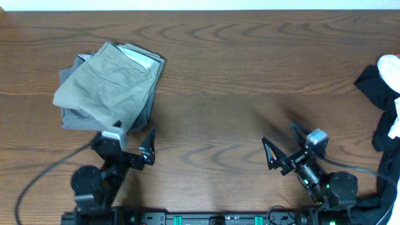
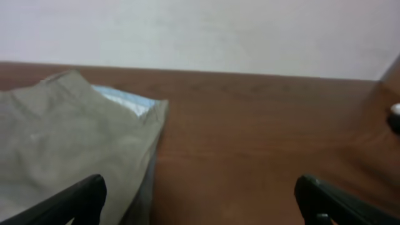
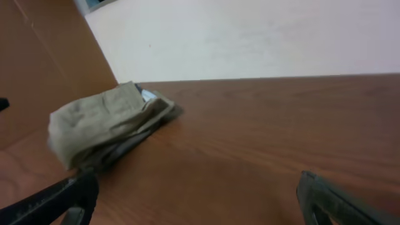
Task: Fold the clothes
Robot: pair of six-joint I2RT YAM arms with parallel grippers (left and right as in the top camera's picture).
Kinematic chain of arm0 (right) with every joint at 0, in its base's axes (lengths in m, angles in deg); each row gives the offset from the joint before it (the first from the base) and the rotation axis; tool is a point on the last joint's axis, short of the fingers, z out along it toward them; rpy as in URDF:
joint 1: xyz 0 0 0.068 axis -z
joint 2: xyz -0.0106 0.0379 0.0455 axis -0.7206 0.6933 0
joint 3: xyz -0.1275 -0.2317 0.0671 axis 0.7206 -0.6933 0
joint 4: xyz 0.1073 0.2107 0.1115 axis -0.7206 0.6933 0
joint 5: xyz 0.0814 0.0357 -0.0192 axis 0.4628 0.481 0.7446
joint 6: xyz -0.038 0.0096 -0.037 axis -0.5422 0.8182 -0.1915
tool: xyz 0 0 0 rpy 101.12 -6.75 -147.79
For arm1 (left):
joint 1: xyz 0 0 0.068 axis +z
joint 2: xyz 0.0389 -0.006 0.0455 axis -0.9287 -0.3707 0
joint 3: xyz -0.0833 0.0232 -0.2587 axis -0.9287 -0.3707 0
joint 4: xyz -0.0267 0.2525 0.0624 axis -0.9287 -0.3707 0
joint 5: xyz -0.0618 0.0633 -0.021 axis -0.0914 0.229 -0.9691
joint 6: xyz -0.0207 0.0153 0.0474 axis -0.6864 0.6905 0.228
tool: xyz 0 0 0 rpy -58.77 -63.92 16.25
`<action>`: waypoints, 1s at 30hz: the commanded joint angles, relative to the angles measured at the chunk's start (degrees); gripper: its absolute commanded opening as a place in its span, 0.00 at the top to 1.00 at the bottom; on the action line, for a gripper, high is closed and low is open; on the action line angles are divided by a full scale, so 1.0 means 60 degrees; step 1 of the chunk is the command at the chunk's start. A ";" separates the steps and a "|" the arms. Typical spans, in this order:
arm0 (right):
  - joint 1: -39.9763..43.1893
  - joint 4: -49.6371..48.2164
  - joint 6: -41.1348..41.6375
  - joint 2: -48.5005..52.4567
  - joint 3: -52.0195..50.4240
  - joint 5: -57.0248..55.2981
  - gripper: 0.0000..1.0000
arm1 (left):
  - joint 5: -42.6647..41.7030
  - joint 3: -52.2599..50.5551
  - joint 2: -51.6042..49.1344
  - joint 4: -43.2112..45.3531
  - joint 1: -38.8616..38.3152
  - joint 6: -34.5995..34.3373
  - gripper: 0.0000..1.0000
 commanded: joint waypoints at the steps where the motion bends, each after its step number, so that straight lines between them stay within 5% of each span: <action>1: -0.0080 0.0306 0.0259 0.1392 0.1344 0.0211 0.01 | 0.0178 0.1625 -0.1727 -0.0856 -0.0047 -0.0222 0.02; 11: -0.0080 0.5136 -0.1264 0.8142 0.7326 -0.0390 0.01 | -0.0597 0.6080 -0.5920 -0.3169 -0.0047 -0.0229 0.02; 20: 0.0076 0.6233 -0.2022 1.1672 0.9515 -0.0317 0.01 | -0.0969 0.6222 -0.6448 -0.3198 -0.0047 -0.0251 0.02; 30: 0.2612 0.8837 -0.1217 1.3985 1.3169 -0.3799 0.01 | -0.0929 0.6353 -0.7737 -0.3829 -0.0255 0.0015 0.02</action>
